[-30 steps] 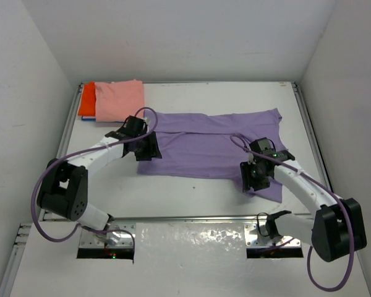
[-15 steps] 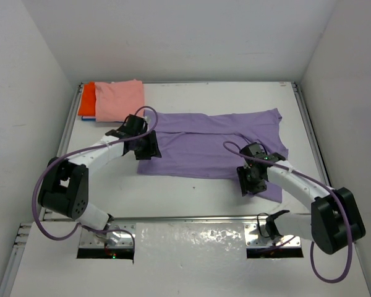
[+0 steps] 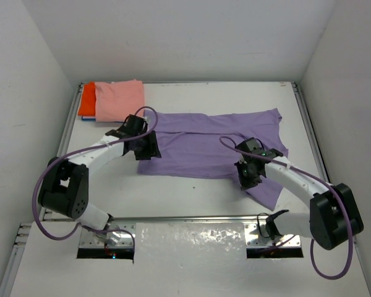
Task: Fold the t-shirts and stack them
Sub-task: Fold the flattened tshirt in 1/3 of the way
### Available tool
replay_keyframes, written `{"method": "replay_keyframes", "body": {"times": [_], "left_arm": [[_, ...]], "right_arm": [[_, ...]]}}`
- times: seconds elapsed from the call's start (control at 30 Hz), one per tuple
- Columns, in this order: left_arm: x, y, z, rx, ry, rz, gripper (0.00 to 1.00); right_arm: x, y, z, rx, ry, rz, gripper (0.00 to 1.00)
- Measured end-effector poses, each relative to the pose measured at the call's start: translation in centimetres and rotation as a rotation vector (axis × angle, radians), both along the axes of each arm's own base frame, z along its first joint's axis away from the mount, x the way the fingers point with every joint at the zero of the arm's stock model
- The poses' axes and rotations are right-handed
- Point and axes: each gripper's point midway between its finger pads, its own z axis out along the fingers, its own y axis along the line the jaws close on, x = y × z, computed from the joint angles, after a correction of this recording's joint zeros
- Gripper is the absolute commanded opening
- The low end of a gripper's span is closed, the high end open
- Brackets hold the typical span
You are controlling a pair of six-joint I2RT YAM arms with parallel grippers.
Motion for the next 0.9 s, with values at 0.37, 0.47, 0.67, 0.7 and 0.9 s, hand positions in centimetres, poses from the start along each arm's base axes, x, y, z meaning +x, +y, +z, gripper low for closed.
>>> {"method": "replay_keyframes", "body": {"times": [0.37, 0.47, 0.67, 0.7, 0.9], "left_arm": [[0.1, -0.1, -0.2, 0.001, 0.008, 0.000, 0.46], [0.2, -0.1, -0.3, 0.003, 0.011, -0.001, 0.46], [0.3, -0.2, -0.4, 0.003, 0.015, -0.001, 0.46], [0.4, -0.2, -0.5, 0.003, 0.016, -0.001, 0.46], [0.3, -0.1, -0.6, 0.006, 0.021, -0.002, 0.46]], "right_arm": [[0.1, 1.6, 0.8, 0.077, 0.013, 0.055, 0.00], [0.8, 2.6, 1.6, 0.124, -0.007, 0.075, 0.00], [2.2, 4.1, 2.8, 0.191, -0.049, 0.092, 0.33], [2.3, 4.0, 2.7, 0.185, -0.046, 0.091, 0.37], [2.0, 1.2, 2.3, 0.033, -0.036, -0.044, 0.47]]}}
